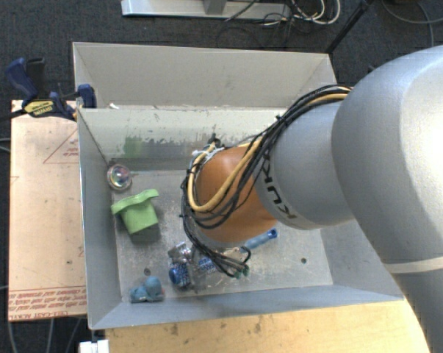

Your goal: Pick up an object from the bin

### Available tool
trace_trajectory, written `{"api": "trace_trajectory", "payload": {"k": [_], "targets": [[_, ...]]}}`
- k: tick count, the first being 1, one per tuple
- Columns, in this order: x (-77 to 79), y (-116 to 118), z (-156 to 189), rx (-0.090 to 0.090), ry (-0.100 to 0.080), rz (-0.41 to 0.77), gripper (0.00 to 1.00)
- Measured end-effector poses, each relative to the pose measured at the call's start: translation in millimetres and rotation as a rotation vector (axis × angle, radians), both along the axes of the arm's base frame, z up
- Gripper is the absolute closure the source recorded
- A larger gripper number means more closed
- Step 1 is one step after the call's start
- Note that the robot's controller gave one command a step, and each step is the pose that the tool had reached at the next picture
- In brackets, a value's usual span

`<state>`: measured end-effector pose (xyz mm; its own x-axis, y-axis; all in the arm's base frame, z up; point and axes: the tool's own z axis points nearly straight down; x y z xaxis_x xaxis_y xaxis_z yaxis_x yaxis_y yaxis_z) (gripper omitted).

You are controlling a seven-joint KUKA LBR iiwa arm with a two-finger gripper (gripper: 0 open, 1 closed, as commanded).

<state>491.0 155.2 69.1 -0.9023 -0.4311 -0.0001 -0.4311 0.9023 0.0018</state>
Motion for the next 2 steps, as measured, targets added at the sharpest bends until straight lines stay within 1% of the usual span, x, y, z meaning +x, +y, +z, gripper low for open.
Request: {"api": "trace_trajectory", "payload": {"k": [1,2], "targets": [[-5.7,26,118,0.002,-0.007,-0.014,1.00],[-10.2,9,180,0.000,-0.005,0.615,1.00]]}}
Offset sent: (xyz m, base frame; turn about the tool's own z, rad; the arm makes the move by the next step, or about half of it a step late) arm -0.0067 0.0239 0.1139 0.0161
